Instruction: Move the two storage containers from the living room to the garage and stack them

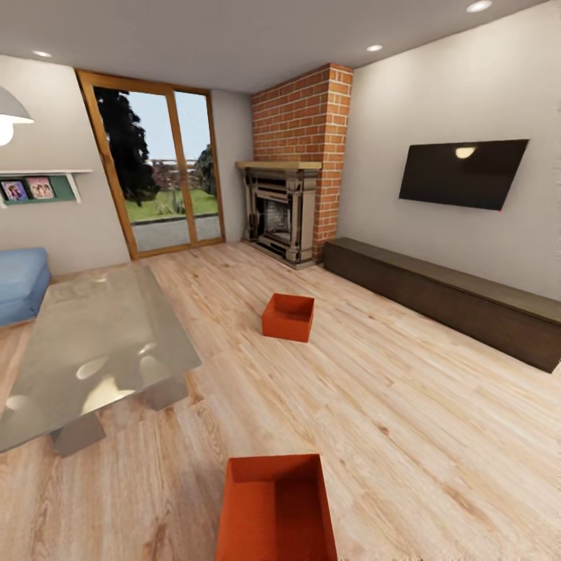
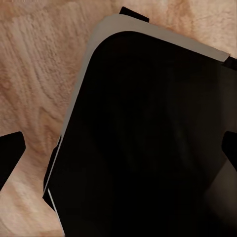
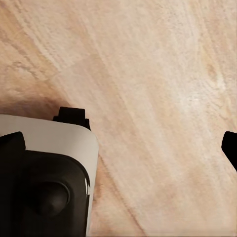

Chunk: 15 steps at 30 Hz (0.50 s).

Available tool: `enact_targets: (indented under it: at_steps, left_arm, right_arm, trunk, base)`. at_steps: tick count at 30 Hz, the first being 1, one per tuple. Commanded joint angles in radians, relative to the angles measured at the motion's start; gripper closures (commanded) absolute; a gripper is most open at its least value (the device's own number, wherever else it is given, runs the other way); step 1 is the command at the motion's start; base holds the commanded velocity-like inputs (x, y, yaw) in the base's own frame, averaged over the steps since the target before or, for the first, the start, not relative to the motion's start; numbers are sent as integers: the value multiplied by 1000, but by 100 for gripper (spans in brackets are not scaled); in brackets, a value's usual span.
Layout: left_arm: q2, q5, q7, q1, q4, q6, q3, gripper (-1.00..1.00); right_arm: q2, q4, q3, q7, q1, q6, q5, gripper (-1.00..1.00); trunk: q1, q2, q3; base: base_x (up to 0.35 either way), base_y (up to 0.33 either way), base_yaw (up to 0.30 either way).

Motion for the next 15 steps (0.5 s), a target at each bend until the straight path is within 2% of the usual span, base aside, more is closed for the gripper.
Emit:
enact_targets:
  at_steps: [1, 15]
  left_arm:
    - [0, 3, 3, 0, -3, 7, 1, -100]
    - [0, 2, 3, 0, -3, 7, 2, -100]
  right_arm:
    - [1, 3, 8, 0, -1, -5, -9, -100]
    - [3, 3, 10, 1, -1, -6, -8, -100]
  trunk:
    - [0, -1, -2]
    - [0, -1, -22]
  base:
    - [0, 0, -172]
    - [0, 0, -167]
